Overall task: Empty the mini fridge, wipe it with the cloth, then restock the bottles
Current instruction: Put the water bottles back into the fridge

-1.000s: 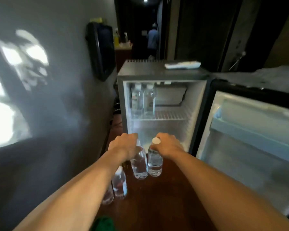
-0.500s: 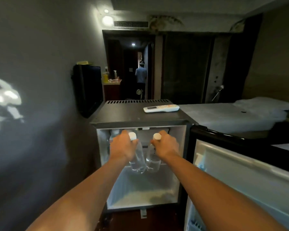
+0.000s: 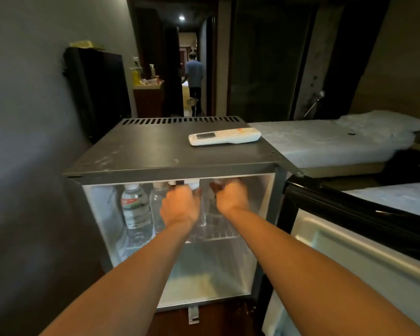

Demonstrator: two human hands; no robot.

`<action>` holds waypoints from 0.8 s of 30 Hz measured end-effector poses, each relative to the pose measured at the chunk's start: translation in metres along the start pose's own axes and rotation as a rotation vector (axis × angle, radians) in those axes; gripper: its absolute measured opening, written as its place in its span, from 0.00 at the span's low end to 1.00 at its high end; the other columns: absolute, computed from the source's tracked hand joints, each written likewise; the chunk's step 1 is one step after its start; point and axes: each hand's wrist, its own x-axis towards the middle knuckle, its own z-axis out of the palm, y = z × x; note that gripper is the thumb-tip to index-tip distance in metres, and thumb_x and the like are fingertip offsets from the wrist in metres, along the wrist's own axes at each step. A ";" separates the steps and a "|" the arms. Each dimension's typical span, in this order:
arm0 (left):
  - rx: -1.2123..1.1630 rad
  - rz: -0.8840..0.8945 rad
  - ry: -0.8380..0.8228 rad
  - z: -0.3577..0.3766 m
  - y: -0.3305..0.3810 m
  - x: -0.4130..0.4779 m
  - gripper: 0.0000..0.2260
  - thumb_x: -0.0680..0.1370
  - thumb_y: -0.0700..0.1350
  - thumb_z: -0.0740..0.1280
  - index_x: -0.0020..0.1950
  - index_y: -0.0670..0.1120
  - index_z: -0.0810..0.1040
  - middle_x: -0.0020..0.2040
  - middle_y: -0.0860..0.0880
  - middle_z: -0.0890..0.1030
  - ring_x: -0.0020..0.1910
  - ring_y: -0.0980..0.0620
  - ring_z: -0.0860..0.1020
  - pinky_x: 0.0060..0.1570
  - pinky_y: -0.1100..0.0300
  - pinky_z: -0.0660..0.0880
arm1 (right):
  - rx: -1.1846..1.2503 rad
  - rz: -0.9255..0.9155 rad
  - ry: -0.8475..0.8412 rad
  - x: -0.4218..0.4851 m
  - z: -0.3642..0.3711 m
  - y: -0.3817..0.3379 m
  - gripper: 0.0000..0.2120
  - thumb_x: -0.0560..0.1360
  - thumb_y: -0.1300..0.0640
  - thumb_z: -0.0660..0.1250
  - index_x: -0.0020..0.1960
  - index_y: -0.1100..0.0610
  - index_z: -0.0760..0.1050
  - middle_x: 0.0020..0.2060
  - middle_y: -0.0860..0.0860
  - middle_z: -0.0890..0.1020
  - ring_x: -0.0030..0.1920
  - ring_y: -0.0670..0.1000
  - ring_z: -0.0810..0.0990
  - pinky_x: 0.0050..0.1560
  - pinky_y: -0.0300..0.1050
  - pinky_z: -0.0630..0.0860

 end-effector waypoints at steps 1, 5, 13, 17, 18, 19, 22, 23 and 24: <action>0.035 -0.010 -0.008 0.004 0.003 0.004 0.22 0.81 0.59 0.58 0.59 0.43 0.79 0.60 0.38 0.79 0.59 0.36 0.77 0.55 0.48 0.74 | 0.050 0.048 -0.001 0.007 0.004 0.001 0.12 0.77 0.57 0.66 0.58 0.60 0.77 0.55 0.59 0.80 0.58 0.60 0.79 0.56 0.49 0.75; 0.104 -0.060 0.010 0.021 0.013 0.024 0.17 0.84 0.53 0.56 0.58 0.43 0.79 0.60 0.40 0.80 0.60 0.38 0.77 0.56 0.51 0.73 | -0.205 0.128 -0.074 0.033 0.016 0.004 0.18 0.82 0.54 0.56 0.68 0.60 0.71 0.66 0.57 0.74 0.67 0.58 0.72 0.55 0.44 0.69; 0.022 -0.088 -0.249 0.050 0.009 0.066 0.19 0.85 0.48 0.52 0.71 0.41 0.71 0.72 0.38 0.71 0.72 0.40 0.66 0.71 0.50 0.59 | -0.602 -0.130 -0.144 0.057 0.022 0.000 0.19 0.83 0.51 0.52 0.72 0.57 0.65 0.72 0.57 0.67 0.72 0.61 0.64 0.69 0.55 0.65; -0.079 -0.096 -0.200 0.068 -0.001 0.081 0.15 0.80 0.54 0.58 0.56 0.48 0.79 0.58 0.43 0.80 0.63 0.42 0.75 0.65 0.47 0.70 | -0.569 -0.088 -0.267 0.065 0.020 0.003 0.21 0.84 0.52 0.50 0.75 0.57 0.60 0.75 0.55 0.62 0.75 0.57 0.59 0.74 0.50 0.55; -0.070 -0.075 -0.100 0.065 0.000 0.079 0.11 0.79 0.55 0.60 0.50 0.51 0.78 0.53 0.48 0.82 0.59 0.46 0.77 0.61 0.48 0.73 | -0.563 -0.106 -0.241 0.064 0.017 0.002 0.21 0.84 0.52 0.50 0.75 0.57 0.60 0.76 0.55 0.61 0.75 0.56 0.58 0.74 0.50 0.53; -0.049 -0.057 -0.050 0.057 0.005 0.072 0.12 0.78 0.56 0.60 0.50 0.50 0.79 0.53 0.50 0.83 0.57 0.47 0.78 0.59 0.49 0.74 | -0.545 -0.111 -0.226 0.061 0.014 0.001 0.21 0.84 0.53 0.50 0.75 0.57 0.60 0.76 0.55 0.61 0.76 0.56 0.57 0.74 0.49 0.52; 0.103 0.031 -0.139 0.038 0.010 0.056 0.15 0.79 0.52 0.60 0.62 0.50 0.79 0.63 0.46 0.79 0.64 0.43 0.75 0.63 0.50 0.72 | -0.415 -0.033 -0.252 0.051 0.008 -0.002 0.22 0.83 0.52 0.56 0.74 0.57 0.62 0.75 0.55 0.64 0.74 0.57 0.61 0.70 0.46 0.57; 0.132 0.051 -0.203 0.030 0.010 0.050 0.16 0.80 0.50 0.60 0.65 0.49 0.77 0.66 0.44 0.77 0.65 0.42 0.74 0.64 0.51 0.71 | -0.378 -0.015 -0.236 0.047 0.007 -0.002 0.21 0.82 0.51 0.57 0.73 0.57 0.64 0.74 0.55 0.66 0.73 0.58 0.63 0.69 0.47 0.60; 0.127 0.096 -0.250 0.023 0.007 0.045 0.17 0.80 0.49 0.61 0.67 0.48 0.76 0.67 0.43 0.76 0.65 0.41 0.74 0.63 0.52 0.72 | -0.344 0.009 -0.216 0.041 0.006 -0.002 0.21 0.82 0.51 0.58 0.73 0.57 0.65 0.73 0.56 0.67 0.72 0.58 0.65 0.68 0.48 0.62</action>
